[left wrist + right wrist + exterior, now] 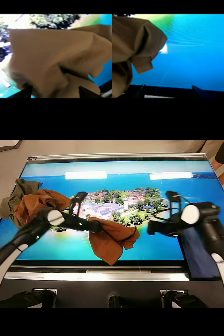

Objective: Fold the shirts.

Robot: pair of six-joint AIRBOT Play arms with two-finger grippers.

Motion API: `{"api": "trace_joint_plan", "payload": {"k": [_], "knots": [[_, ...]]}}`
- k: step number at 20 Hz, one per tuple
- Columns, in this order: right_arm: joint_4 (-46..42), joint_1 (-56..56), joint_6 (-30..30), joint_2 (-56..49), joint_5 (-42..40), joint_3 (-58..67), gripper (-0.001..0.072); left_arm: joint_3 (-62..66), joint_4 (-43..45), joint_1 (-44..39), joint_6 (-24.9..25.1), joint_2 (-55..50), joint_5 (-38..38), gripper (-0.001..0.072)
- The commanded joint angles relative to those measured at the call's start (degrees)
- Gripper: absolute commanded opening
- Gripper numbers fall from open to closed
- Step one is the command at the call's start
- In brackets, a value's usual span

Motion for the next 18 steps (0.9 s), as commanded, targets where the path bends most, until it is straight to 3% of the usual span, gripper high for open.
{"api": "trace_joint_plan", "payload": {"k": [1,4,6,10,14,15,17,18], "knots": [[6.3,-0.1,-1.6,-6.8,-7.5,-1.8,0.0684,5.2,1.4,9.7,0.7,-0.4,-9.4,0.0655],[9.8,-0.1,-5.6,-12.3,-8.7,-1.8,0.0684,1.9,0.8,15.8,4.3,-0.1,-19.1,0.0655],[13.0,-0.1,-8.2,-16.0,-9.2,-1.8,0.0684,-6.5,-3.4,15.8,7.2,1.6,-19.9,0.0655],[13.6,0.0,-8.7,-21.1,-10.8,-1.8,0.0683,-22.8,-21.0,11.0,12.2,3.5,-10.5,0.0655],[13.9,0.0,-8.5,-23.4,-14.3,-1.8,0.0681,-26.4,-27.8,4.3,12.2,2.0,1.5,0.0652],[14.5,0.0,-8.5,-23.9,-15.5,-1.8,0.0680,-26.4,-29.7,2.8,12.2,1.0,3.6,0.0603],[17.2,0.0,-8.5,-24.8,-17.2,-1.8,0.0660,-26.4,-31.3,0.7,11.8,-1.0,6.7,0.0602],[19.2,0.0,-8.5,-25.3,-17.5,-1.8,0.0652,-26.4,-31.2,0.2,11.3,-2.0,7.3,0.0482]]}}
